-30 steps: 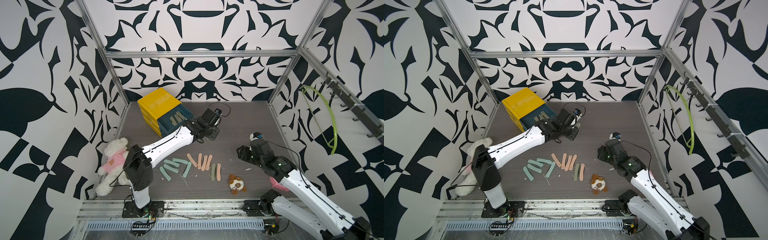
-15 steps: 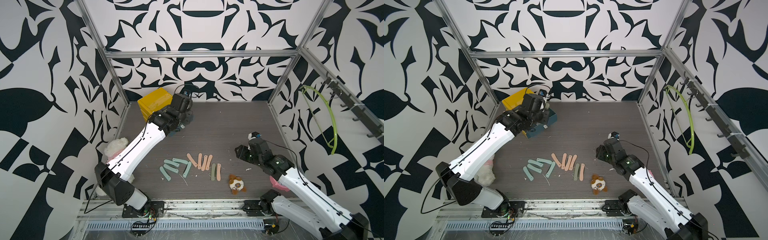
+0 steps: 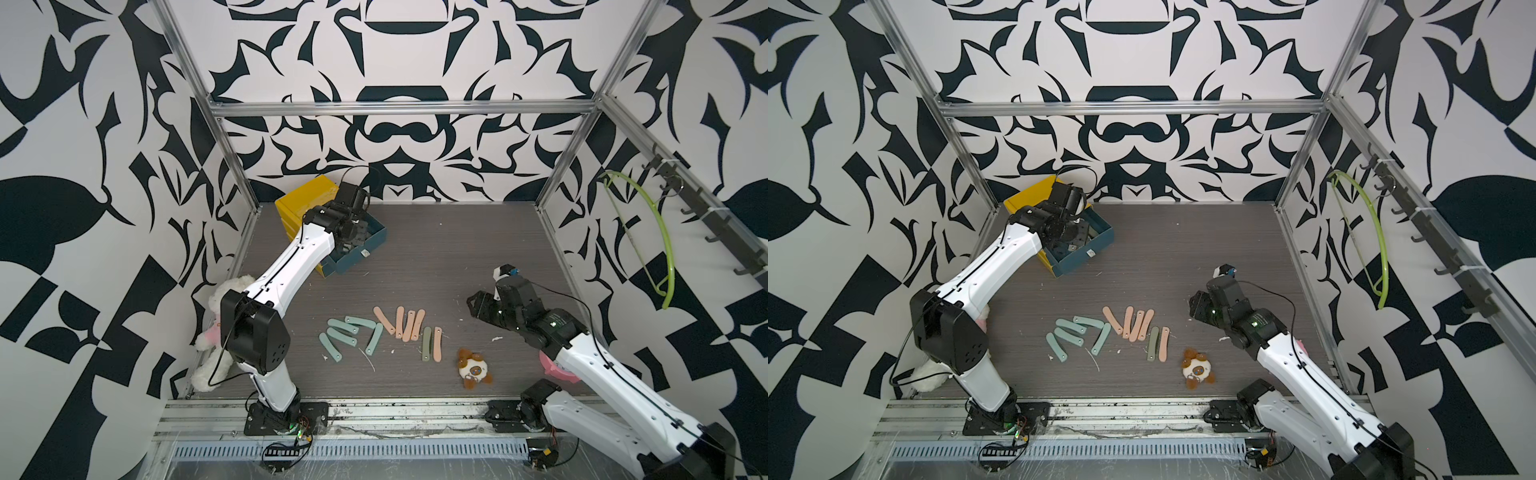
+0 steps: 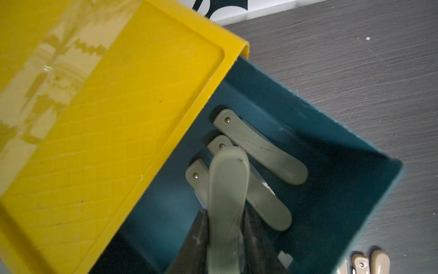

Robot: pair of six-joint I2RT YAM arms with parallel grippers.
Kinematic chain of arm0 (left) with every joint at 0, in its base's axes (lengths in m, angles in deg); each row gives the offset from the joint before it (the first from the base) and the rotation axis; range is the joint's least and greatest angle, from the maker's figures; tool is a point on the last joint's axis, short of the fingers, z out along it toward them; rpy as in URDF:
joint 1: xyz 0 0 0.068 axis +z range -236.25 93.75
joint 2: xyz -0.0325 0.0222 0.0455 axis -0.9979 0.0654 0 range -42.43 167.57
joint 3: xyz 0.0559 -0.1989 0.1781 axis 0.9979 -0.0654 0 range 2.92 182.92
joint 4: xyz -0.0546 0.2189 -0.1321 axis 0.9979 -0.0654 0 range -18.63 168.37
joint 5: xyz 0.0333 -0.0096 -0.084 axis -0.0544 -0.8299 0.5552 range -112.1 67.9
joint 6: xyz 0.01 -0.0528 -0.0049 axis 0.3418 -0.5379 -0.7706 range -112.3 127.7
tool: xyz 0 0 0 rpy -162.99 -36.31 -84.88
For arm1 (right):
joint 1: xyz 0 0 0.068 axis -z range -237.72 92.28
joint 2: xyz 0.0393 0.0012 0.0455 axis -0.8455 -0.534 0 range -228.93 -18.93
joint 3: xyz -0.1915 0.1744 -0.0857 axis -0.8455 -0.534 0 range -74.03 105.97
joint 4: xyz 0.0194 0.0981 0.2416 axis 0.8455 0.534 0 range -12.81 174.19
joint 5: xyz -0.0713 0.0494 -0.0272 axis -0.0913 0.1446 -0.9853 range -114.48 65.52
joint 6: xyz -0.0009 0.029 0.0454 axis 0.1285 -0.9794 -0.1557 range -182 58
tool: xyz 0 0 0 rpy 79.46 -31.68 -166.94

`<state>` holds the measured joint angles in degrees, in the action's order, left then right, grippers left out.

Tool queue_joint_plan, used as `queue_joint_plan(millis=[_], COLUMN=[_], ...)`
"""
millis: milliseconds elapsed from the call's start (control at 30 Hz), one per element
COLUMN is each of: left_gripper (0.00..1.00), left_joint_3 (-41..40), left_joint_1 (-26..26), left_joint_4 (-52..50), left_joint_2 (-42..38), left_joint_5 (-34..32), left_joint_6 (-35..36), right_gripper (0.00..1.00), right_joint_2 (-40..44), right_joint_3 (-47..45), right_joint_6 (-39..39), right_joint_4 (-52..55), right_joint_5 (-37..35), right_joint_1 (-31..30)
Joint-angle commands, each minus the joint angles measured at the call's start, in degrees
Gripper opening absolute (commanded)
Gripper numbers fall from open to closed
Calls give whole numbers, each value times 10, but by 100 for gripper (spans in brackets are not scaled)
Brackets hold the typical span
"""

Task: Place the fruit knives into the drawer by color
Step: Place the fruit knife in the drawer, then pick up the fruit knife from the center of the board.

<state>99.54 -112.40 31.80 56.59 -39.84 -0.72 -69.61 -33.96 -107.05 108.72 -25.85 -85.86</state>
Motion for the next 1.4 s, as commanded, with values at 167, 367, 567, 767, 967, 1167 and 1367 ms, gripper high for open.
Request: queue_joint_plan(millis=[167, 367, 567, 767, 967, 1167, 1367], left_gripper=[55, 81, 99, 99, 99, 99, 99], left_joint_3=[31, 31, -19, -77, -189, -322, -382], left_joint_1=[8, 7, 7, 7, -30, -51, -51], left_joint_4=[-7, 6, 44, 74, 125, 170, 162], left_joint_2=[-18, -64, -135, -204, -309, -397, -435], left_joint_5=[21, 61, 134, 200, 191, 183, 177], left_joint_6=[-12, -29, -60, -101, -130, -171, -180], right_gripper=[53, 54, 54, 54, 52, 52, 53], right_joint_2=[-4, -15, -35, -85, -182, -276, -338], right_joint_3=[17, 10, 3, 5, 26, 68, 107], right_joint_6=[5, -4, -21, -38, -37, -22, -9], right_joint_4=[2, -3, -16, -31, -55, -56, -38], right_joint_5=[15, 33, 32, 20, 44, 66, 86], right_joint_1=[2, -3, -41, -114, -193, -240, -248])
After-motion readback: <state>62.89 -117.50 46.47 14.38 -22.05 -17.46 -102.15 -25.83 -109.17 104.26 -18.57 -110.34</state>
